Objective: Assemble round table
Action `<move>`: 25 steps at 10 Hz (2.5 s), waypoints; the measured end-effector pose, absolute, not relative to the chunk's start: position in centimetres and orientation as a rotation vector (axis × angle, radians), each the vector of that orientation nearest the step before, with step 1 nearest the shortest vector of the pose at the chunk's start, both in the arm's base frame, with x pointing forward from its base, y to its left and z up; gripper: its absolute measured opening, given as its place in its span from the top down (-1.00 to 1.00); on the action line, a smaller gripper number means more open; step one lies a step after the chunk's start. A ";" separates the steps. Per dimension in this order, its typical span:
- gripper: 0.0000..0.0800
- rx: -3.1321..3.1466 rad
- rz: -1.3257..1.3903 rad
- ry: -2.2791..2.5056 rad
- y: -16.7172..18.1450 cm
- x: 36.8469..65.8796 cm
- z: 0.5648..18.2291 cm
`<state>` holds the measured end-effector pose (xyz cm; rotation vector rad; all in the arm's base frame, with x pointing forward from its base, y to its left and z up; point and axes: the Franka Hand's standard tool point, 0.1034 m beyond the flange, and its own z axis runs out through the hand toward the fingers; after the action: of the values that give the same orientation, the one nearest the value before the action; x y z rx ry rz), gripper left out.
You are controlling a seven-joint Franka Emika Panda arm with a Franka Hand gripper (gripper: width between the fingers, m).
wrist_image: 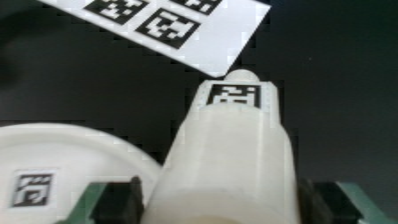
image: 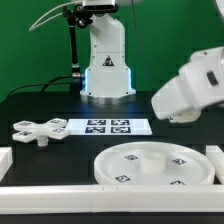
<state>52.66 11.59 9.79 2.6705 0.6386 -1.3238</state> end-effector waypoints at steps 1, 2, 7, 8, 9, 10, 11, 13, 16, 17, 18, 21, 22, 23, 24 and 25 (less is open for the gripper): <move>-0.06 2.728 -1.208 0.648 11.6 54.2 10.6; -0.06 2.766 -1.119 0.666 11.6 55.0 11.5; -0.06 2.936 -0.611 0.708 11.2 57.4 11.9; -0.06 2.966 -0.566 0.707 10.7 57.4 12.5; -0.06 2.990 -0.449 0.703 10.5 58.3 13.1; -0.06 3.002 -0.320 0.736 10.3 59.1 14.1; -0.06 2.999 -0.252 0.785 9.6 59.6 14.9; -0.06 3.020 -0.019 0.783 9.5 60.7 14.7; -0.06 2.992 0.081 0.880 8.1 60.9 14.6; -0.06 2.969 0.107 0.928 7.0 61.2 14.6; -0.06 2.952 0.123 0.960 5.8 61.1 14.3; -0.06 2.968 0.152 0.938 4.9 60.3 13.5; -0.06 2.968 0.152 0.938 4.9 60.3 13.4; -0.06 2.969 0.151 0.938 4.9 60.3 13.4; -0.06 2.969 0.154 0.937 4.9 60.2 13.4; -0.06 2.962 0.199 0.934 4.7 59.7 12.9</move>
Offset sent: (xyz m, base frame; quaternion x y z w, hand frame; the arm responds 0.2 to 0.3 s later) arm 0.0000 0.0000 0.0000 0.0000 0.1938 0.0000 0.9810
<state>59.67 4.69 12.94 2.9624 0.9339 0.1993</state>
